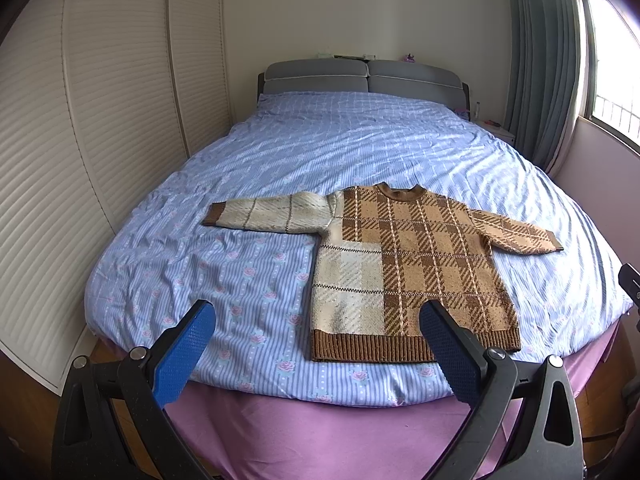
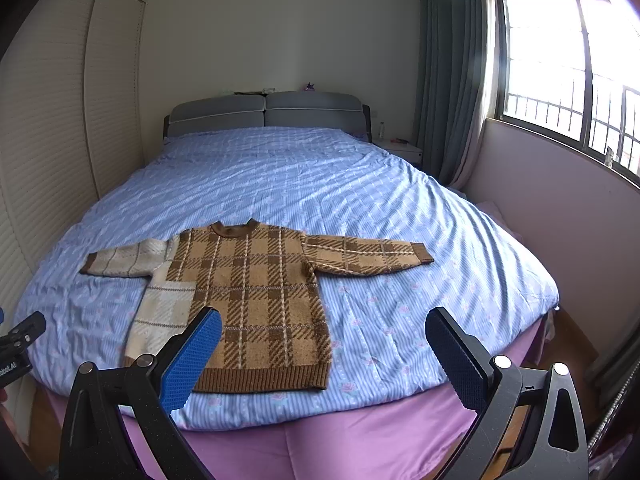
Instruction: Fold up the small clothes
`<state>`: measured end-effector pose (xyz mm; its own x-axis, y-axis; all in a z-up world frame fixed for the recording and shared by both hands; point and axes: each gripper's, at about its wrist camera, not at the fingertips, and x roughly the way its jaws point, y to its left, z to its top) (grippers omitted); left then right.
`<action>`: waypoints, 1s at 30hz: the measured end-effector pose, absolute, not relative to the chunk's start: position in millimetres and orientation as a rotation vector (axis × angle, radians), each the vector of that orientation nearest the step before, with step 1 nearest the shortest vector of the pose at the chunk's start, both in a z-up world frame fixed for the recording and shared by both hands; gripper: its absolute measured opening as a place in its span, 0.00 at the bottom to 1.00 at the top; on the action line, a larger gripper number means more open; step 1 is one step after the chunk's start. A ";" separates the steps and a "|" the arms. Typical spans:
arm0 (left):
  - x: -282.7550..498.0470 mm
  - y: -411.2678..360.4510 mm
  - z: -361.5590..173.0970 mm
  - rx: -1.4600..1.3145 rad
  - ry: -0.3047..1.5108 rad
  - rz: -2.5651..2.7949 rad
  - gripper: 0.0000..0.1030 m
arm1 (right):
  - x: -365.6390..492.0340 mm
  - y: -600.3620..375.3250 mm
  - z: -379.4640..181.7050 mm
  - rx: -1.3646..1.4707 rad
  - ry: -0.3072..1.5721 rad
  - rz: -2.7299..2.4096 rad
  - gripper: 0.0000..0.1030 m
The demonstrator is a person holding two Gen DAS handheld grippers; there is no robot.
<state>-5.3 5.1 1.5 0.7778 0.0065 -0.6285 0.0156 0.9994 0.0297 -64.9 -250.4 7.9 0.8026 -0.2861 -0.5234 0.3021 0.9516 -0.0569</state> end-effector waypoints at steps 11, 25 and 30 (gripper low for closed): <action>-3.4 9.2 2.3 0.033 0.679 -0.004 1.00 | -65.3 -252.0 7.9 0.033 0.556 -0.316 1.00; -4.0 9.0 3.2 0.036 0.679 -0.002 1.00 | -63.8 -252.6 8.7 0.035 0.554 -0.317 1.00; -3.8 10.5 3.9 0.038 0.678 -0.001 1.00 | -67.4 -255.8 7.6 0.037 0.552 -0.318 1.00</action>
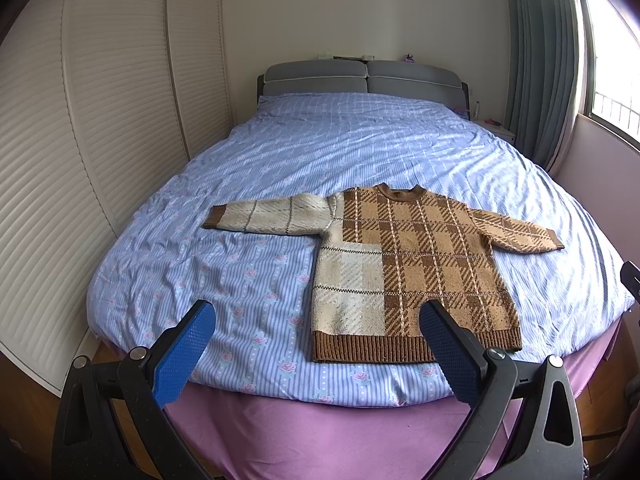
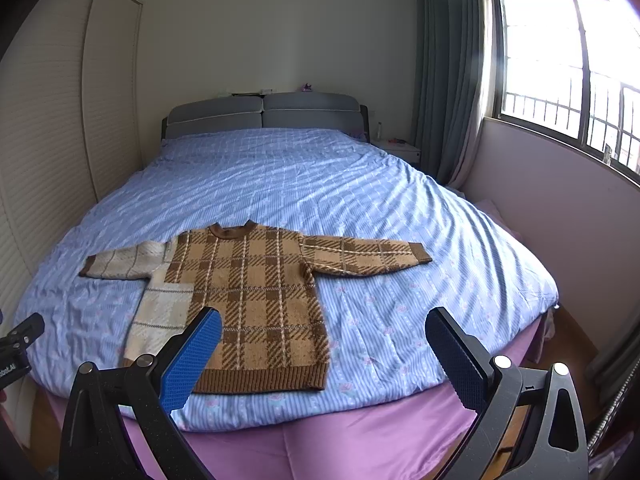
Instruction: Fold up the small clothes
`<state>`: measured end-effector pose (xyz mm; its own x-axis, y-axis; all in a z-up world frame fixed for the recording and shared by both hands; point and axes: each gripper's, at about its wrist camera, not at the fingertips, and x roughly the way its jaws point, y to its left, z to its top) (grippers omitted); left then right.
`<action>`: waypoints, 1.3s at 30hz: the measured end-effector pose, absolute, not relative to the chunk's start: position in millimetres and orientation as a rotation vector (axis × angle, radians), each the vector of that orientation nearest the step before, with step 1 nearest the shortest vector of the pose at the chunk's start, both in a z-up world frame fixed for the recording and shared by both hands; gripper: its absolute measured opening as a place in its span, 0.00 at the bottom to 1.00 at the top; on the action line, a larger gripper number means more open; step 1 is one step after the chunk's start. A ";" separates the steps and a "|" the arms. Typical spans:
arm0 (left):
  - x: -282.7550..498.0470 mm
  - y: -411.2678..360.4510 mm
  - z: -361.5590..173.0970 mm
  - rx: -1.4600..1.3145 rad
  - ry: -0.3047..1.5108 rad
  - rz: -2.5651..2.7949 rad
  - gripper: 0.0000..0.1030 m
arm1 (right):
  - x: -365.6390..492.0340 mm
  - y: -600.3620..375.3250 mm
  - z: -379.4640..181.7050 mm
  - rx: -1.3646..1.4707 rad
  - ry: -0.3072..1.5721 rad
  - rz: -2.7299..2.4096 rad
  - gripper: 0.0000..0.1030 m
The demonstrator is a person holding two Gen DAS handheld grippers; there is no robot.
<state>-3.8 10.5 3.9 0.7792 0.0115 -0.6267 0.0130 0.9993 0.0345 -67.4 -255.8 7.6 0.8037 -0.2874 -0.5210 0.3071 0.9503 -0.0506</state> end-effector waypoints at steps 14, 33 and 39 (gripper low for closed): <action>-3.7 10.6 5.2 0.040 0.676 0.000 1.00 | -67.3 -256.9 7.2 0.041 0.551 -0.317 1.00; 5.4 0.8 2.3 0.046 0.678 -0.009 1.00 | -59.9 -263.9 3.1 0.057 0.555 -0.325 1.00; 6.1 0.4 2.0 0.051 0.676 -0.009 1.00 | -59.2 -263.8 1.8 0.056 0.555 -0.325 1.00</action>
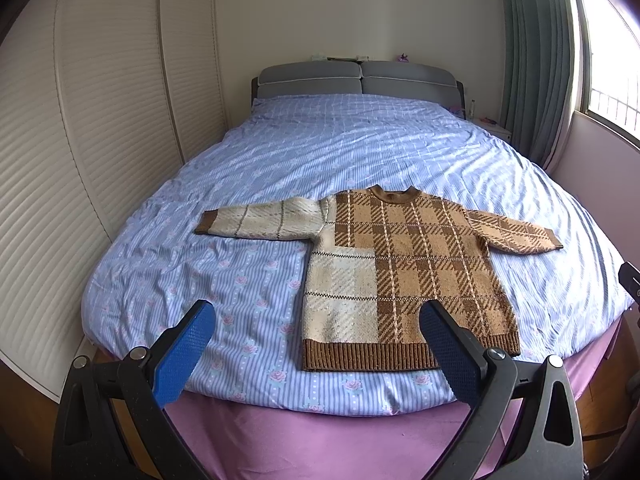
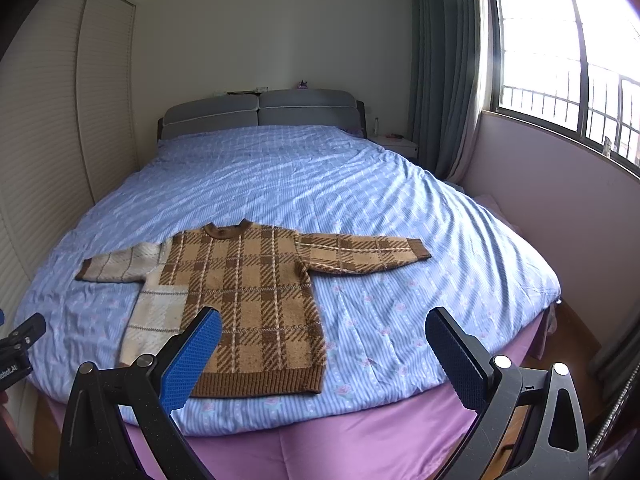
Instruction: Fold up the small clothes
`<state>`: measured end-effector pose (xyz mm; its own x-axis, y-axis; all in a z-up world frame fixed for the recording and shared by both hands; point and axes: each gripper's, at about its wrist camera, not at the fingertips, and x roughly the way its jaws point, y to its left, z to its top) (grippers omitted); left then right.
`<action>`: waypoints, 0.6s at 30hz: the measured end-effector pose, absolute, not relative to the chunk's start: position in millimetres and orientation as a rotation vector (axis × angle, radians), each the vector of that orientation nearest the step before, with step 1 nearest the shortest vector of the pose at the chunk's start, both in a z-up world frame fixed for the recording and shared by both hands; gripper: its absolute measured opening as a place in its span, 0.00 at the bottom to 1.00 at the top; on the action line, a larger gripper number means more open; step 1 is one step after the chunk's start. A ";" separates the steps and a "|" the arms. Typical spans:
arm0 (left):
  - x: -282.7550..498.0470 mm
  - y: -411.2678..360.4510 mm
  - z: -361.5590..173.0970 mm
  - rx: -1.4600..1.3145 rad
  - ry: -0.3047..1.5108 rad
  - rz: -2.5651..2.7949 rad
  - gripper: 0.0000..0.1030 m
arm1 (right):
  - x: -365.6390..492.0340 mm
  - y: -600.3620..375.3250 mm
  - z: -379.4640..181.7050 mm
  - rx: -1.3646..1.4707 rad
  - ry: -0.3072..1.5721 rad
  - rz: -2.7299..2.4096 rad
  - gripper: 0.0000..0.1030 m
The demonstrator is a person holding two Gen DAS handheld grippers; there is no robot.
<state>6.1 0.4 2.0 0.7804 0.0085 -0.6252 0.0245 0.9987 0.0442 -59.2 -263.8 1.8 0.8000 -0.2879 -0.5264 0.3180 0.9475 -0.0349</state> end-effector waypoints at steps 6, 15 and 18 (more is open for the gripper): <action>11.3 -1.2 -3.2 0.049 0.675 -0.002 1.00 | -57.1 -265.2 0.0 0.056 0.559 -0.324 1.00; 18.2 -11.5 -5.6 0.054 0.655 -0.004 1.00 | -49.0 -271.9 -2.6 0.050 0.552 -0.332 1.00; 27.6 -26.7 -2.7 0.062 0.628 -0.017 1.00 | -43.6 -280.3 -2.4 0.055 0.542 -0.337 1.00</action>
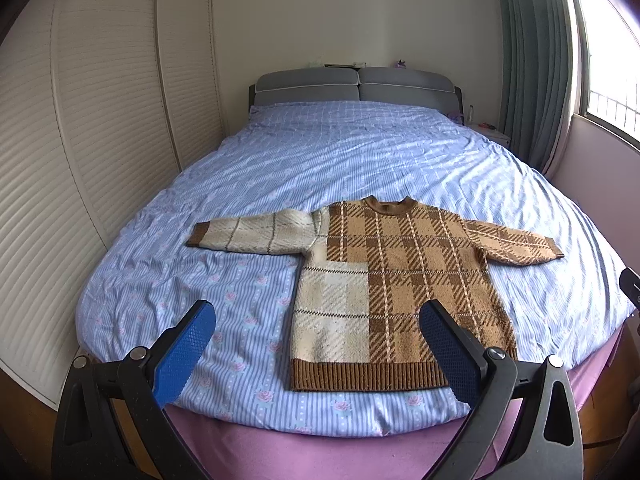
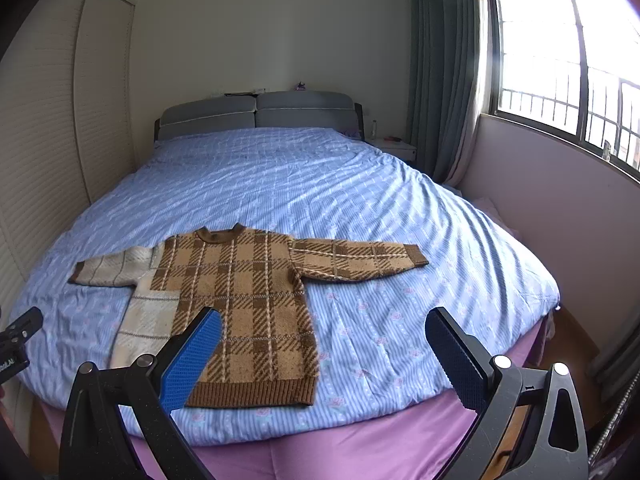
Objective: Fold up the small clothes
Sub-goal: 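Grasp the brown sleeve cuff with the right gripper and lift it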
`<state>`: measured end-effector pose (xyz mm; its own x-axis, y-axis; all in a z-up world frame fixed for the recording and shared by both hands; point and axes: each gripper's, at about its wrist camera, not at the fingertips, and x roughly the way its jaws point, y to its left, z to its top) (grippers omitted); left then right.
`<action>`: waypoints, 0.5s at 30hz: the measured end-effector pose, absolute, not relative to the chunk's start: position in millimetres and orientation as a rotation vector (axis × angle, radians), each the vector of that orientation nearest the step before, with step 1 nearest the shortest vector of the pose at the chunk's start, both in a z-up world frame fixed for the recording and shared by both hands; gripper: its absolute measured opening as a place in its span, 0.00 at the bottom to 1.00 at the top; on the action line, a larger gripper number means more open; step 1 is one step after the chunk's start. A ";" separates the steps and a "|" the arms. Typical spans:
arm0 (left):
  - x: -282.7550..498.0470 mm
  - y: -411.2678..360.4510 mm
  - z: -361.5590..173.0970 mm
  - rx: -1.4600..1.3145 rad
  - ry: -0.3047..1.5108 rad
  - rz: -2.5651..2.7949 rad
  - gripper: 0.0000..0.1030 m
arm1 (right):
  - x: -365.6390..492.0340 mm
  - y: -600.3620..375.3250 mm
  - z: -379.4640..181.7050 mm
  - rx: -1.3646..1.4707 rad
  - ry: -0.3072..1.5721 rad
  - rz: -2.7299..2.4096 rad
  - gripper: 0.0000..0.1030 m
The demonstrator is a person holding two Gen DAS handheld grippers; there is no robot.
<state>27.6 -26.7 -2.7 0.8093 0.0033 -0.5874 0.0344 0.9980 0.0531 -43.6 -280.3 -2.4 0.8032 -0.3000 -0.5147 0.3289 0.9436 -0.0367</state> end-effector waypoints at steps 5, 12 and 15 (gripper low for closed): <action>52.1 -65.9 4.9 0.073 0.559 -0.054 1.00 | -25.9 -308.0 -2.7 0.104 0.520 -0.344 1.00; 103.0 -141.3 12.4 0.072 0.518 -0.159 1.00 | 17.1 -378.7 -15.2 0.260 0.481 -0.395 1.00; 123.2 -175.1 6.8 0.087 0.486 -0.178 1.00 | 36.4 -411.0 -25.8 0.305 0.473 -0.432 1.00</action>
<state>123.2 -175.1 6.8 0.8692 -0.1495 -0.4713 0.1906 0.9808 0.0404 36.4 -411.0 -25.8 0.8032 -0.3272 -0.4978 0.4655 0.8662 0.1819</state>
